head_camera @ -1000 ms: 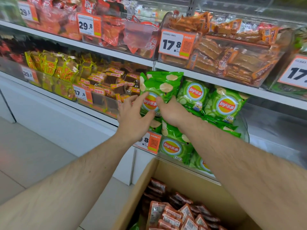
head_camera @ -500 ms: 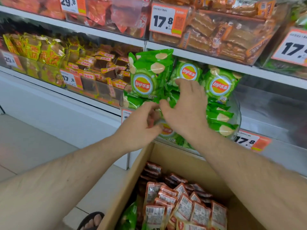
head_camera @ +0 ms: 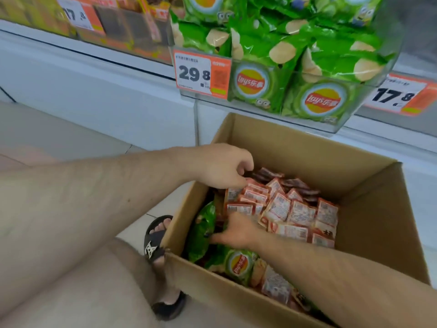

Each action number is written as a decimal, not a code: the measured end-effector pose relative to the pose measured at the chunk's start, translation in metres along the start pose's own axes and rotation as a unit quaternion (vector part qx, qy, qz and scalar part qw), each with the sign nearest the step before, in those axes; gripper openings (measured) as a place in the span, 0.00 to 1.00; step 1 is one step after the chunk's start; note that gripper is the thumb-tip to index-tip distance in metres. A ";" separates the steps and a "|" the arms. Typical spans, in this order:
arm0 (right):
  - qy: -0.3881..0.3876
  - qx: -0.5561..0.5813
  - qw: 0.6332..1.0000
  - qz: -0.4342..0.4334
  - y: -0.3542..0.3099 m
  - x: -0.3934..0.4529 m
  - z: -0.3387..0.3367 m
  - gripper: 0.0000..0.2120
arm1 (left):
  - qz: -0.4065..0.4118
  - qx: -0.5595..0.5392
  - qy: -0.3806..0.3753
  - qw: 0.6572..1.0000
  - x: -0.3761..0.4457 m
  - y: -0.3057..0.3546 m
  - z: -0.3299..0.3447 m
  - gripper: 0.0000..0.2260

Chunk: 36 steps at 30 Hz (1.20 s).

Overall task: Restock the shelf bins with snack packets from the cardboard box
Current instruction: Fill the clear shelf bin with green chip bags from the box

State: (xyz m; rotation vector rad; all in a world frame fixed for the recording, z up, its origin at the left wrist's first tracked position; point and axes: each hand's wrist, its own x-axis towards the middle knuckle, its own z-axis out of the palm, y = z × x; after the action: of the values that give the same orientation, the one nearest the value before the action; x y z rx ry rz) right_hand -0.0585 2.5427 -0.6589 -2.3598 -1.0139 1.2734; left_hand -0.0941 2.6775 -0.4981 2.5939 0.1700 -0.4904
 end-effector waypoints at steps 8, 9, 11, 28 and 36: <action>0.060 -0.098 0.993 -0.039 -0.021 0.010 0.011 0.22 | -0.013 -0.017 -0.006 1.000 -0.004 -0.002 -0.003 0.20; 0.061 -0.094 0.993 -0.045 -0.019 0.001 -0.001 0.21 | -0.014 -0.021 -0.003 1.000 -0.005 -0.003 -0.004 0.20; 0.070 -0.055 0.994 -0.070 -0.014 -0.021 -0.035 0.21 | -0.017 -0.038 0.014 0.999 -0.005 -0.005 -0.007 0.20; -0.043 0.296 0.954 -0.037 0.027 -0.062 -0.115 0.32 | -0.121 -0.363 -0.088 0.920 -0.014 -0.009 0.008 0.14; -0.172 -0.256 0.949 0.068 0.052 -0.009 -0.015 0.25 | -0.148 -0.347 -0.030 0.926 -0.012 -0.015 0.014 0.17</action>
State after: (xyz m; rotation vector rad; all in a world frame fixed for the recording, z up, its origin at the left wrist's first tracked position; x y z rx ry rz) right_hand -0.0260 2.5007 -0.6722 -2.6726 -1.4611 1.6856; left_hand -0.1125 2.6837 -0.5118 1.8605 0.6032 -0.5001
